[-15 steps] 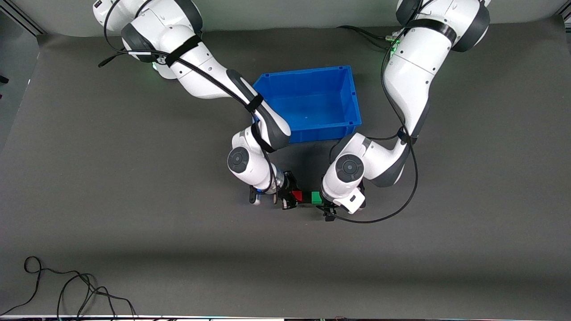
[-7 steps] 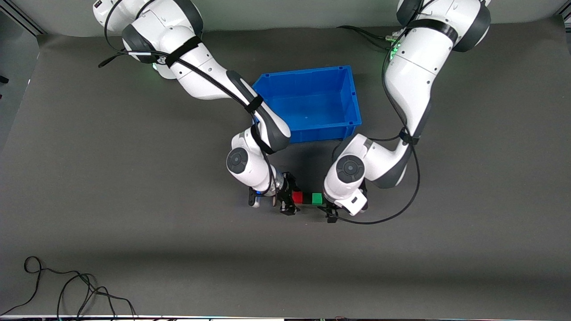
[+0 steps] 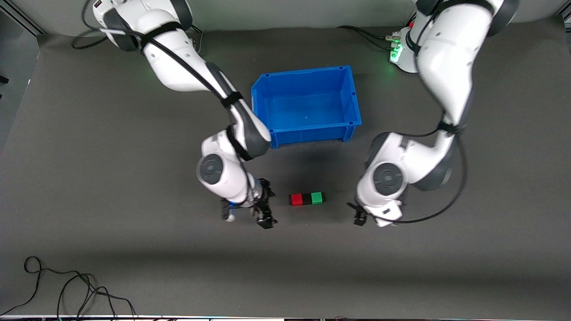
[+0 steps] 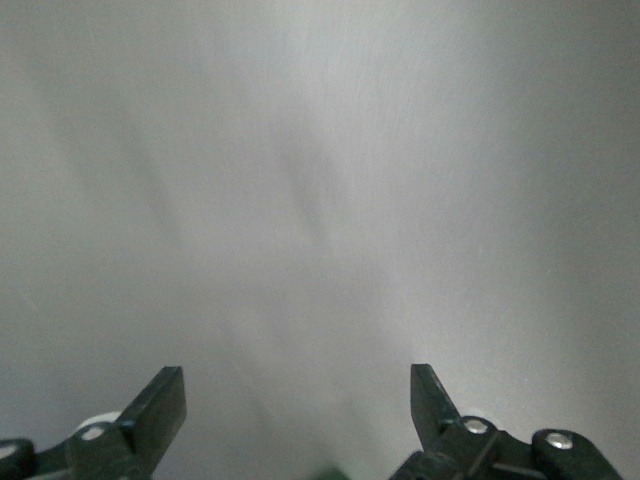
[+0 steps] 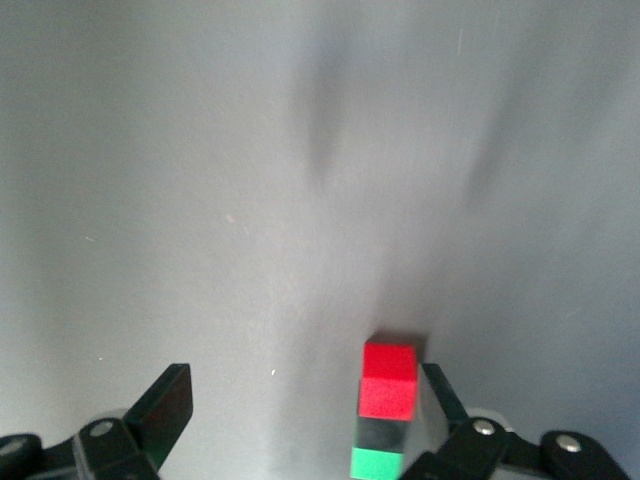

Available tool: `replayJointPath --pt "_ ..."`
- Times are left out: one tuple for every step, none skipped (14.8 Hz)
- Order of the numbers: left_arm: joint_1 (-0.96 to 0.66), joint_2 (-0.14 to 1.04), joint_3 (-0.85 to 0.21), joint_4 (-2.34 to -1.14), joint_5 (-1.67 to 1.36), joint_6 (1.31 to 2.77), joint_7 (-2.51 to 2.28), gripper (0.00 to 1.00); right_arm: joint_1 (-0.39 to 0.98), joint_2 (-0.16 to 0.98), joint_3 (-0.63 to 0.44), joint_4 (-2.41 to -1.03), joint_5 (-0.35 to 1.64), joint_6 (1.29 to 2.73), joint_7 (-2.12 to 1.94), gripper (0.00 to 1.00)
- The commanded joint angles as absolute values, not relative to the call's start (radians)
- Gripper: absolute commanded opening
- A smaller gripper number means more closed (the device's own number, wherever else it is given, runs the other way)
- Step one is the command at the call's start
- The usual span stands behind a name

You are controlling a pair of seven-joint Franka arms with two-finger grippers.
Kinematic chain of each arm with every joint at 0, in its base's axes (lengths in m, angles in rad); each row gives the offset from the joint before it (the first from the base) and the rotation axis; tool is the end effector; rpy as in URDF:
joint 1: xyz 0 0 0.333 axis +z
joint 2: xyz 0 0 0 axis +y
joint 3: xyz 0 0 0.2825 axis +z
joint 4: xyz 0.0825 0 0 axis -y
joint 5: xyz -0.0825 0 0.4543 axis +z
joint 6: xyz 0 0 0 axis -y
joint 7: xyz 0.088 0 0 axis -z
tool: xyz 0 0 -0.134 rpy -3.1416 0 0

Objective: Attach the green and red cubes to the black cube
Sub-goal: 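Open both grippers and lift them away from the cube row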

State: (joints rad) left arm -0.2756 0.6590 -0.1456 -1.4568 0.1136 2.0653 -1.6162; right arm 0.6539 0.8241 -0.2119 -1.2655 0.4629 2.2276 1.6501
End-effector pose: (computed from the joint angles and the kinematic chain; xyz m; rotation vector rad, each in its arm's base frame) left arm 0.6938 -0.2888 0.2066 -2.5872 -1.7081 0.0227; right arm 0.7046 0.3967 0.2019 -2.2176 1.8389 0.1846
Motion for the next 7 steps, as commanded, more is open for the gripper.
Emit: replayJointPath --pt "-0.189 0.464 -0.153 -1.653 0.109 2.048 -1.36 1.0 0.646 0.697 -0.276 -1.305 0.399 2.032 1.469 1.0" --pt "-0.155 0.43 -0.153 -1.673 0.107 2.037 -1.266 1.0 0.646 0.652 -0.296 -1.308 0.352 1.966 1.412 1.0" --pt "-0.132 0.405 -0.155 -1.681 0.106 2.002 -1.173 1.0 0.646 0.609 -0.313 -1.312 0.292 1.91 1.354 1.0" --pt "-0.109 0.39 -0.153 -1.681 0.106 1.961 -1.099 1.0 0.644 0.565 -0.321 -1.325 0.232 1.86 1.28 1.0" --pt "-0.094 0.367 -0.15 -1.686 0.107 1.939 -1.022 1.0 0.644 0.505 -0.33 -1.348 0.172 1.815 1.197 1.0" --pt "-0.063 0.342 -0.149 -1.695 0.107 1.925 -0.915 1.0 0.644 0.452 -0.34 -1.374 0.131 1.78 1.133 1.0" --pt "-0.014 0.315 -0.152 -1.704 0.107 1.91 -0.799 1.0 0.644 0.393 -0.351 -1.402 0.1 1.751 1.068 1.0"
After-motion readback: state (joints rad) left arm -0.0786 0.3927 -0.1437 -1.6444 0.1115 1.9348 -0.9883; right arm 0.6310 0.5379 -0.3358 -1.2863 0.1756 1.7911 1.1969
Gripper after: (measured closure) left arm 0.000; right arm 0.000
